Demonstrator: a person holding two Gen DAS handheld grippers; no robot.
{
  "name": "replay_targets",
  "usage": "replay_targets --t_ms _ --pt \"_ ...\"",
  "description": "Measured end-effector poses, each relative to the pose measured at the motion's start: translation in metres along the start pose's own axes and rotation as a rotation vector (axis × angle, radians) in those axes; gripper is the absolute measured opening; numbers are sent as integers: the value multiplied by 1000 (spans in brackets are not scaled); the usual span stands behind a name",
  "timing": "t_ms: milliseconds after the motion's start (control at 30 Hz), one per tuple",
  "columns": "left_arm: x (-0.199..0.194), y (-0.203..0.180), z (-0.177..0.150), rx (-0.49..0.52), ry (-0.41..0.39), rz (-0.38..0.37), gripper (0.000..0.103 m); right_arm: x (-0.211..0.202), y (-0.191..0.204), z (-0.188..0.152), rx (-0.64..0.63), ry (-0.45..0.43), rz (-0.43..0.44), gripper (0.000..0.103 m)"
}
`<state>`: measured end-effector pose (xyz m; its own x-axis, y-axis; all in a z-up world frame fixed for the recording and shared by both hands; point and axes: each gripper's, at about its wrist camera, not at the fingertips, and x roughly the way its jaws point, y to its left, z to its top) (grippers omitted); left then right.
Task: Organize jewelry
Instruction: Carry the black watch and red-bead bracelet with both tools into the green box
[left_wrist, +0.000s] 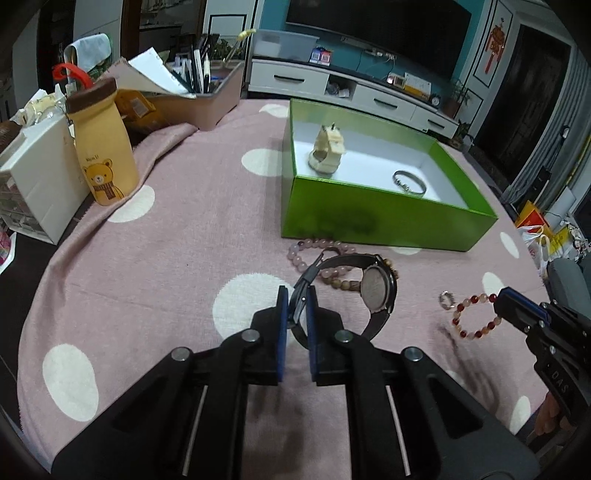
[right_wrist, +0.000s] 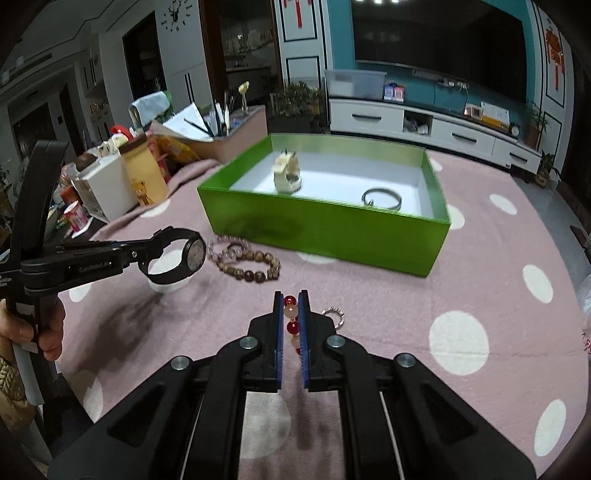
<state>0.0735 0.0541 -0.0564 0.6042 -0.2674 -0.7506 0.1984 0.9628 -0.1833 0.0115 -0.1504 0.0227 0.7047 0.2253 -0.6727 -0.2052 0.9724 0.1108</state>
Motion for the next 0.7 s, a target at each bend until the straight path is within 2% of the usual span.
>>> replay_targets --t_ms 367,700 --pt "-27 -3 9 -11 -34 -29 9 -36 -23 14 40 -83 -31 7" --pt "-37 -11 24 -5 -55 -50 9 -50 -31 27 59 -133 -48 7"
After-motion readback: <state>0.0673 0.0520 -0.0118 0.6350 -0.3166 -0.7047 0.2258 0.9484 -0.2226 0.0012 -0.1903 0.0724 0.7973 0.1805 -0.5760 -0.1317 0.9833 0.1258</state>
